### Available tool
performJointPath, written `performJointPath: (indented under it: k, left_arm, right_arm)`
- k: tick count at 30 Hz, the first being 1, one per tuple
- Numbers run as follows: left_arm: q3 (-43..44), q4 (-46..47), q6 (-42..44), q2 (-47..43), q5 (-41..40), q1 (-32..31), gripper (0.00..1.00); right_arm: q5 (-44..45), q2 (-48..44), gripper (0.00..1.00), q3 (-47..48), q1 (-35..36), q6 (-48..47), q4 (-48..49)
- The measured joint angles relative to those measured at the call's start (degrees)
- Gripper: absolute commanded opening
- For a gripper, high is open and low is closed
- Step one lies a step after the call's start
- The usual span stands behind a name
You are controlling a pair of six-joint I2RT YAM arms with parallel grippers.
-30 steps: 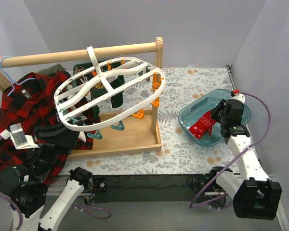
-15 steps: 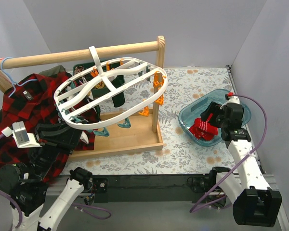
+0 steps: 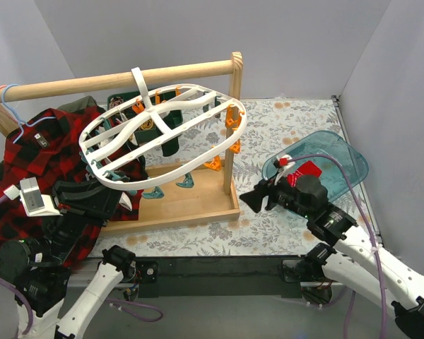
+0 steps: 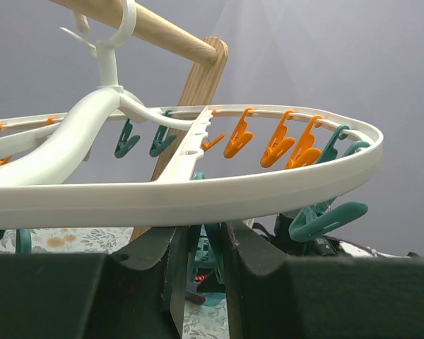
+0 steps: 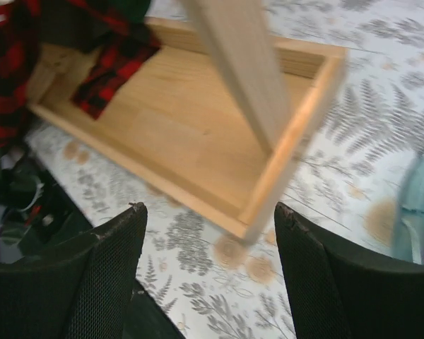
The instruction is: Remove the socks clipped to the hanger
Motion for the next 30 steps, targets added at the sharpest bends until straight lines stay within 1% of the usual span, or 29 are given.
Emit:
performJointPath:
  k: [3,6,7,9,12,15,20,24,30]
  left_arm:
    - [0.00,-0.04,-0.07,0.00,0.00,0.00,0.00]
    - [0.00,-0.13,-0.31,0.00,-0.02,0.00,0.00]
    - [0.00,-0.15,-0.42,0.00,-0.02,0.02,0.00]
    - [0.00,-0.20,-0.48,0.00,-0.04,0.00,0.00]
    - [0.00,-0.39,-0.72,-0.09,-0.11,0.02,0.00]
    - [0.00,-0.74,-0.94,-0.22,-0.20,0.00,0.00]
    - [-0.33,-1.42,-1.42,-0.83,-0.76,0.02,0.00]
    - [-0.87,-1.46,-1.92,-1.44,-1.14,0.02,0.00]
    - [-0.94,-1.64,-2.43,-1.53,-1.31,0.02,0.00]
  right_arm:
    - [1.84,2.25,0.78,-1.09,9.81,0.04,6.38]
    - [4.92,9.92,0.79,-0.13,19.96,-1.11,13.53]
    - [6.14,13.86,0.82,0.92,23.39,-1.99,15.98]
    - [7.93,22.58,0.83,4.28,29.18,-3.72,21.03]
    - [9.68,33.35,0.85,10.25,34.01,-6.01,27.56]
    - [10.71,42.58,0.87,18.03,35.74,-8.15,33.77]
    - [9.25,53.83,0.87,30.82,36.13,-9.51,40.59]
    - [6.49,59.23,0.86,37.73,36.24,-9.25,42.88]
    - [4.02,63.41,0.85,41.55,36.92,-8.11,43.93]
